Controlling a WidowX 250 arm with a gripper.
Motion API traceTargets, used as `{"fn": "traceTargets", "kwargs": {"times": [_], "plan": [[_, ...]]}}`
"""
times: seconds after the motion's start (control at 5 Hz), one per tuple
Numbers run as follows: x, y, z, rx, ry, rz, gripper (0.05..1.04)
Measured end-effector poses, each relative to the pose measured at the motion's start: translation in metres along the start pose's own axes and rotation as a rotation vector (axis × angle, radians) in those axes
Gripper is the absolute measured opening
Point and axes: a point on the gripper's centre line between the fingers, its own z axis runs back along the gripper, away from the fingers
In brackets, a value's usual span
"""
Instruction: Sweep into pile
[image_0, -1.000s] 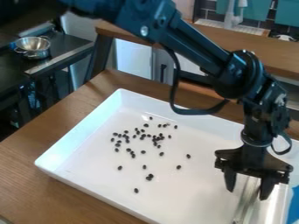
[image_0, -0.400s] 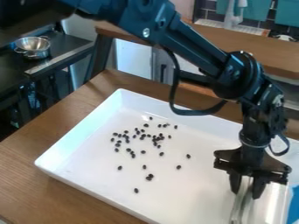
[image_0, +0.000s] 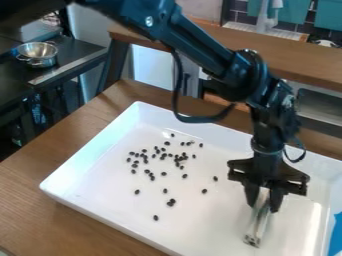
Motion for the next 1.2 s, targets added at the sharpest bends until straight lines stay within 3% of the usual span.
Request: {"fn": "traceTargets", "kwargs": {"times": [0.4,0.8,1.2], "plan": [[-0.010,0.034,0.002,0.005,-0.004,-0.043,0.370],[-0.014,0.081,0.009,-0.008,0.054,-0.030,0.370],[-0.014,0.134,0.014,-0.018,0.055,-0.012,0.370]]}}
